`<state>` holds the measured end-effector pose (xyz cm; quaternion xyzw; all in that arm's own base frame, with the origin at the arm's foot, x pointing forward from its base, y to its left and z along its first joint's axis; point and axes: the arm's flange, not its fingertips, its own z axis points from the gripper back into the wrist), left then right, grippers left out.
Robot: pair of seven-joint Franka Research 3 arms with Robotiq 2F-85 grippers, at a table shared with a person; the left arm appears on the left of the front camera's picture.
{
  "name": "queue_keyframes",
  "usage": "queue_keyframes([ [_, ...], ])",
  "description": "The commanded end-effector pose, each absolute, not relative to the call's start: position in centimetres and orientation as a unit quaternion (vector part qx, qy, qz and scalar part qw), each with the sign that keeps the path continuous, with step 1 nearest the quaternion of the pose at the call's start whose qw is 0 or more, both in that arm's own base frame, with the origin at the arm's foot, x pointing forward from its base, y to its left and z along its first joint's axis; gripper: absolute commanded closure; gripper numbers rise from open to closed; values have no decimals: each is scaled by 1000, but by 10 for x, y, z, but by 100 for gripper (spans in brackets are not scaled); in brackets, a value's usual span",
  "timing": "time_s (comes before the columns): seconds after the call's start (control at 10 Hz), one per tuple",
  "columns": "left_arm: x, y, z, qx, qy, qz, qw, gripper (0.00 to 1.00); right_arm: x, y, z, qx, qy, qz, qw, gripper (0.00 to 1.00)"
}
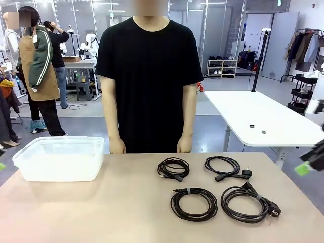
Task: Organize and store the cables.
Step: Place the Power Cable into the Organizing box.
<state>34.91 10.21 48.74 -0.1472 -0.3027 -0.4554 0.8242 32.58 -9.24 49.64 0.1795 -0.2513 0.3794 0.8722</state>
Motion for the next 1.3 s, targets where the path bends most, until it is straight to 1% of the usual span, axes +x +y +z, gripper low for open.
queue_keyframes([
  [0.0,329,128,470,-173,-328,-416,831,0,275,-103,460,200,-303,382,850,0],
  [0.1,328,135,463,-179,-333,-391,839,0,262,-109,455,206,-328,375,843,0],
  [0.3,328,138,457,-178,-331,-379,846,0,246,-115,444,212,-328,369,844,0],
  [0.4,328,138,463,-178,-333,-375,847,0,241,-114,442,216,-330,365,843,0],
  [0.6,335,132,467,-179,-330,-371,850,0,245,-110,435,228,-330,359,843,0],
  [0.7,334,144,466,-179,-328,-371,850,0,284,-161,498,213,-322,357,851,0],
  [1.2,334,144,466,-179,-328,-371,850,0,284,-161,498,213,-322,357,851,0],
])
